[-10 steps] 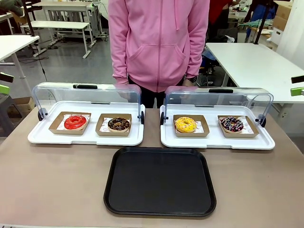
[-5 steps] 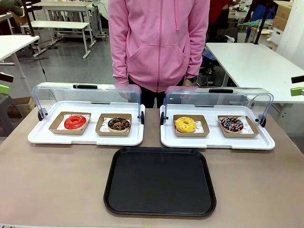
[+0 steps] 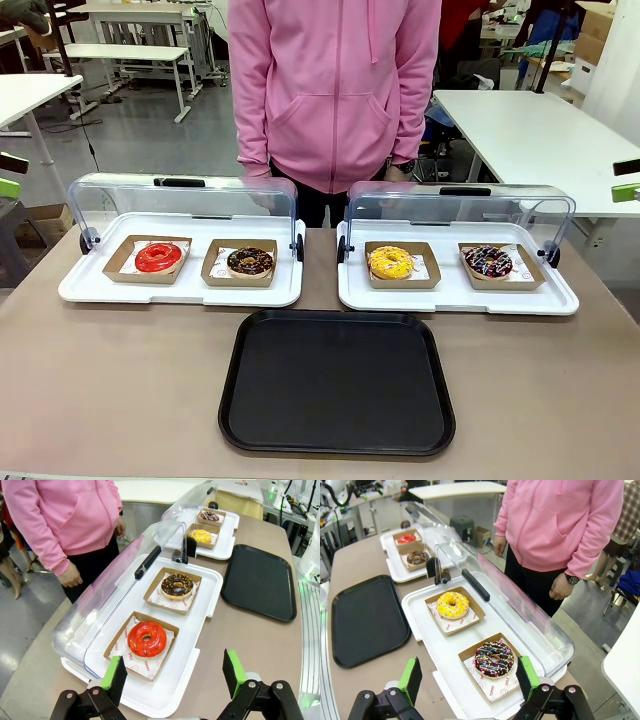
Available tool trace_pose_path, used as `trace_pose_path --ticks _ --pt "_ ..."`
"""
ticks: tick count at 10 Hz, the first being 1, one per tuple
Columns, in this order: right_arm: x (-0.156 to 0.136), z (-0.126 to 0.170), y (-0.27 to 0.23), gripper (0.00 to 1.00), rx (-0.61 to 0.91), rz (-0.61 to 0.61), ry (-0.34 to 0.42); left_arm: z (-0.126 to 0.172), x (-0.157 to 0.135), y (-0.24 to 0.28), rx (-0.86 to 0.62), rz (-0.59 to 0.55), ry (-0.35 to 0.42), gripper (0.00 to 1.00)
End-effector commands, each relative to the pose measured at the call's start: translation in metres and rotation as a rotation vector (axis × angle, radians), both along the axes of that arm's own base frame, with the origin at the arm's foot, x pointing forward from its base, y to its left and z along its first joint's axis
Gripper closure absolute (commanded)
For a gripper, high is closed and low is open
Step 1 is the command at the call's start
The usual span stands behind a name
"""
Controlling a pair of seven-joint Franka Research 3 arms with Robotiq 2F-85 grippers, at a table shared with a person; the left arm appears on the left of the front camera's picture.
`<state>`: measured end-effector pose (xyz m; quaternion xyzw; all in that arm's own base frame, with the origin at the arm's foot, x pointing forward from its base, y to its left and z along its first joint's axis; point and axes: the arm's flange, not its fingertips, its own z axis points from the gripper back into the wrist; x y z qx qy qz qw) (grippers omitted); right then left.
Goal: Move the first donut from the left to the tray.
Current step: Pick up the Paper togo box containing the Donut indicated by the person and place it on the Handle tray.
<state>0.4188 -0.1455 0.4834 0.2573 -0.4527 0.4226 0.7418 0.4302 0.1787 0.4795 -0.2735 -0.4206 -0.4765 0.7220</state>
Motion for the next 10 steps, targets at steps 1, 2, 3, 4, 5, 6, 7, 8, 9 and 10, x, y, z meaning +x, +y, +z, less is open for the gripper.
trace_pose_path --ticks 1,2,3,4,5,6,7,8,9,10 --pt "0.0015 0.0 0.0015 0.0 0.018 -0.001 -0.025 0.0009 -0.0001 -0.0012 -0.016 -0.006 -0.015 0.0" --pt "0.0015 0.0 0.0015 0.0 0.018 -0.001 -0.025 0.0009 -0.0001 -0.0012 -0.016 -0.006 -0.015 0.0" --pt "0.0015 0.0 0.0015 0.0 0.018 -0.001 -0.025 0.0009 -0.0001 -0.0012 -0.016 -0.006 -0.015 0.0" --pt "0.0015 0.0 0.0015 0.0 0.018 -0.001 -0.025 0.0009 -0.0001 -0.0012 -0.016 -0.006 -0.015 0.0" --pt "0.0015 0.0 0.0015 0.0 0.018 -0.001 -0.025 0.0009 -0.0001 -0.0012 -0.016 -0.006 -0.015 0.0" --pt "0.0015 0.0 0.0015 0.0 0.018 -0.001 -0.025 0.0009 -0.0001 -0.0012 -0.016 -0.006 -0.015 0.0" --pt "0.0015 0.0 0.0015 0.0 0.018 -0.001 -0.025 0.0009 -0.0001 -0.0012 -0.016 -0.006 -0.015 0.0" --pt "0.0015 0.0 0.0015 0.0 0.018 -0.001 -0.025 0.0009 -0.0001 -0.0012 -0.016 -0.006 -0.015 0.0" --pt "0.0015 0.0 0.0015 0.0 0.018 -0.001 -0.025 0.0009 -0.0001 -0.0012 -0.016 -0.006 -0.015 0.0" --pt "0.0015 0.0 0.0015 0.0 0.018 -0.001 -0.025 0.0009 -0.0001 -0.0012 -0.016 -0.006 -0.015 0.0"
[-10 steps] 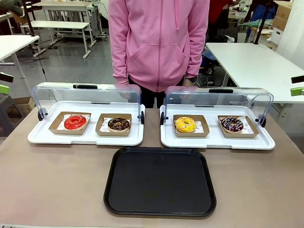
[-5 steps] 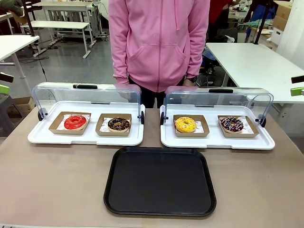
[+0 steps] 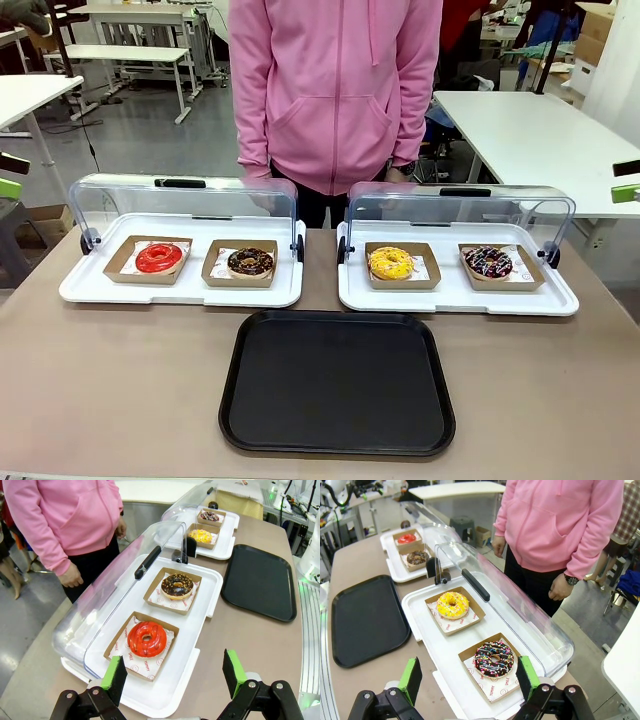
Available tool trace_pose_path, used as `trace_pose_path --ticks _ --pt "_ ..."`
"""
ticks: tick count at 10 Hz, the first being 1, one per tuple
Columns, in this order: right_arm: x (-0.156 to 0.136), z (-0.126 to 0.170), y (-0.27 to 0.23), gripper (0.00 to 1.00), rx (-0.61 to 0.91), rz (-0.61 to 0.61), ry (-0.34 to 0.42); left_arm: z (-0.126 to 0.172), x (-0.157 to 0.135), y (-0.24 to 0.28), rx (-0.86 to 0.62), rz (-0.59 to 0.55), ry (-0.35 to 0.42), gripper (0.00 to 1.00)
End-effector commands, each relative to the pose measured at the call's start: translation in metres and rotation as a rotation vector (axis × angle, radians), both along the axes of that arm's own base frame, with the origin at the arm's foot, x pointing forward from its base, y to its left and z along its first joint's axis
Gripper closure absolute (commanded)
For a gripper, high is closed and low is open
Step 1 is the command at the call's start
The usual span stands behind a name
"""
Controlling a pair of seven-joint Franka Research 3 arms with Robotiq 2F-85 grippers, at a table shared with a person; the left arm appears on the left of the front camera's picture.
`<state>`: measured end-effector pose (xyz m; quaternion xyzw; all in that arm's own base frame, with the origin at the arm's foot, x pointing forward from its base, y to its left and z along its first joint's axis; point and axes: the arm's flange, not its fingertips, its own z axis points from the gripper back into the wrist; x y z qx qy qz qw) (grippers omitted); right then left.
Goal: Move the first donut from the left to the tray.
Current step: Pick up the Paper togo box containing the Donut indicated by the person and place it on the Handle tray.
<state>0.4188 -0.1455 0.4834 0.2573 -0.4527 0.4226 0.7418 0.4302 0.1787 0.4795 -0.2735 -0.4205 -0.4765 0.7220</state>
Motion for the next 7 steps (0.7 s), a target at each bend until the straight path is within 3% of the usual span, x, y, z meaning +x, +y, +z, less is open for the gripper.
trace_pose_path --ticks 1,7 --pt "0.0015 0.0 0.0015 0.0 0.018 -0.001 -0.025 0.0009 -0.0001 -0.0012 -0.016 -0.006 -0.015 0.0" --pt "0.0015 0.0 0.0015 0.0 0.018 -0.001 -0.025 0.0009 -0.0001 -0.0012 -0.016 -0.006 -0.015 0.0"
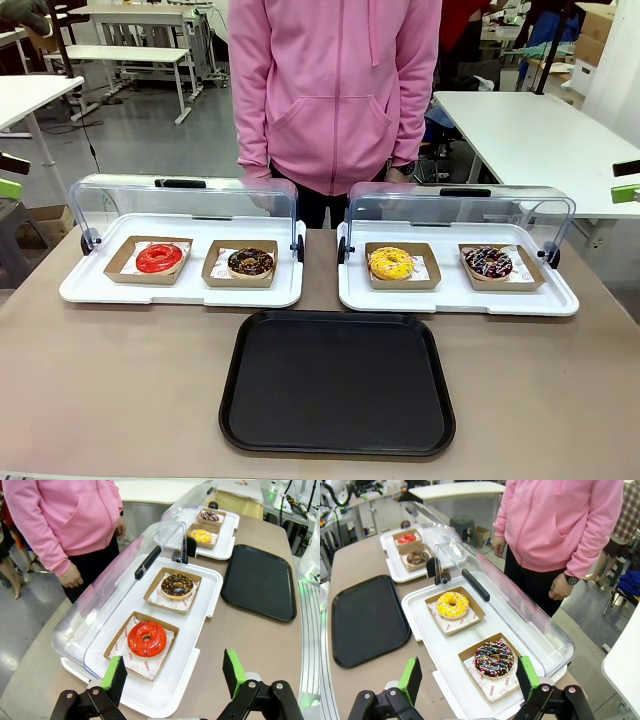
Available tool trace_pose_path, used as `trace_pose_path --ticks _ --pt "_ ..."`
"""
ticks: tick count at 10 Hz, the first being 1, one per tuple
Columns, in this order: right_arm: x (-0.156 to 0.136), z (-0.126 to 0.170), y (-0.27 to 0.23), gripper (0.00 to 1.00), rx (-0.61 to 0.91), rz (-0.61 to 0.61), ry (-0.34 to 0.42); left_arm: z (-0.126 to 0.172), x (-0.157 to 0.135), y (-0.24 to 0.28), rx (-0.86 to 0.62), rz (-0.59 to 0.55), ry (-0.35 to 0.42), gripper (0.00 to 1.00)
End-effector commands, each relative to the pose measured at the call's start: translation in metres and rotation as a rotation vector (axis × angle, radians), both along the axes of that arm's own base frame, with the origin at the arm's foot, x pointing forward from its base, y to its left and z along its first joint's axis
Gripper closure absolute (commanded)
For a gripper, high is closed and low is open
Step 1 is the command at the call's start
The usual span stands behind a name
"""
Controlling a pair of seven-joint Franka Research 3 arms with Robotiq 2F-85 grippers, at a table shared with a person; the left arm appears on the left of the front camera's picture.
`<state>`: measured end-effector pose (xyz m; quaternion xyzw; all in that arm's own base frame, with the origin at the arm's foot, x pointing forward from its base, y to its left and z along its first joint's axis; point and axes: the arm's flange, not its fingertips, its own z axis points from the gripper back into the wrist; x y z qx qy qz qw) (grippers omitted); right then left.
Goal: Move the first donut from the left to the tray.
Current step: Pick up the Paper togo box containing the Donut indicated by the person and place it on the Handle tray.
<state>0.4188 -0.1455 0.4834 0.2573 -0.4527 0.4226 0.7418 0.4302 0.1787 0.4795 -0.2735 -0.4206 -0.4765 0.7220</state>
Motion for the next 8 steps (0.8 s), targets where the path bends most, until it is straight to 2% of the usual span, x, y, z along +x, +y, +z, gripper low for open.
trace_pose_path --ticks 1,8 --pt "0.0015 0.0 0.0015 0.0 0.018 -0.001 -0.025 0.0009 -0.0001 -0.0012 -0.016 -0.006 -0.015 0.0" --pt "0.0015 0.0 0.0015 0.0 0.018 -0.001 -0.025 0.0009 -0.0001 -0.0012 -0.016 -0.006 -0.015 0.0"
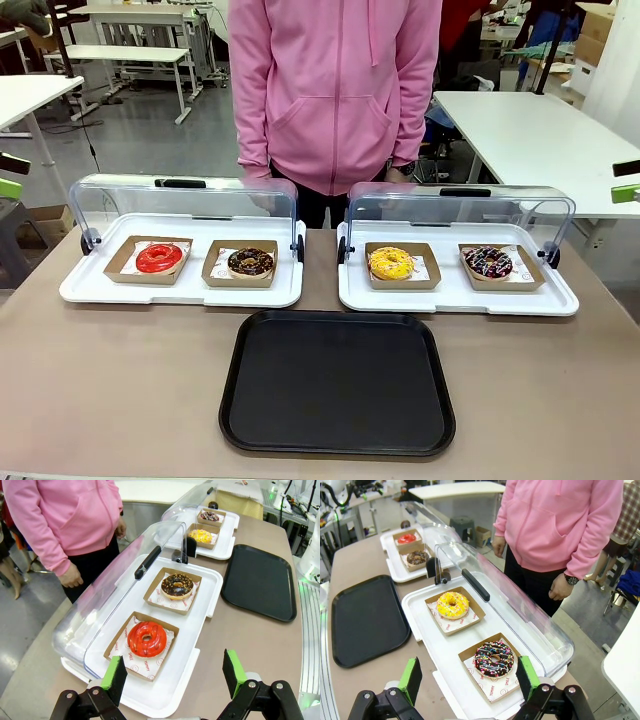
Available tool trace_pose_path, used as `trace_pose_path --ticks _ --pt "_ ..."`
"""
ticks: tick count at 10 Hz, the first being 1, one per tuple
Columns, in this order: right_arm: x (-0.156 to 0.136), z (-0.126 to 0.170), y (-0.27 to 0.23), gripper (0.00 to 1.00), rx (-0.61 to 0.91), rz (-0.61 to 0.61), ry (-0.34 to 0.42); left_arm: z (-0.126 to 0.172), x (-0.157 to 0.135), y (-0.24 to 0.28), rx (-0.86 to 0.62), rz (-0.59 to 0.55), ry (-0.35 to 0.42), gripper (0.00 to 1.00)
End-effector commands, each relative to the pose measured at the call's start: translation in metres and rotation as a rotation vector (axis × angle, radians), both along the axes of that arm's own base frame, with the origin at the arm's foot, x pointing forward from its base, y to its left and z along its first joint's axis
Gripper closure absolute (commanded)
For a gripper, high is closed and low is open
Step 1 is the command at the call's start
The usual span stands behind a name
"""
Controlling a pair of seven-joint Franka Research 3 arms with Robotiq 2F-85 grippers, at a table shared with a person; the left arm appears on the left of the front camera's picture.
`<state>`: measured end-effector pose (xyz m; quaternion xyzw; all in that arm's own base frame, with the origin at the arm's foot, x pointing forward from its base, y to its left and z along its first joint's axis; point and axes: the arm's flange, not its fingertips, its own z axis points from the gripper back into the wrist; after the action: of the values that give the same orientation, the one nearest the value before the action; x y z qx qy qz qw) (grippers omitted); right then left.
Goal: Move the first donut from the left to the tray.
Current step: Pick up the Paper togo box containing the Donut indicated by the person and place it on the Handle tray.
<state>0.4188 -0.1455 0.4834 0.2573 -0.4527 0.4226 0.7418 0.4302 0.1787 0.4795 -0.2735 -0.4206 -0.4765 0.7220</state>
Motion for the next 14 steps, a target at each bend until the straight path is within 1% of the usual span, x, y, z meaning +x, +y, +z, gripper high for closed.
trace_pose_path --ticks 1,14 --pt "0.0015 0.0 0.0015 0.0 0.018 -0.001 -0.025 0.0009 -0.0001 -0.0012 -0.016 -0.006 -0.015 0.0" --pt "0.0015 0.0 0.0015 0.0 0.018 -0.001 -0.025 0.0009 -0.0001 -0.0012 -0.016 -0.006 -0.015 0.0"
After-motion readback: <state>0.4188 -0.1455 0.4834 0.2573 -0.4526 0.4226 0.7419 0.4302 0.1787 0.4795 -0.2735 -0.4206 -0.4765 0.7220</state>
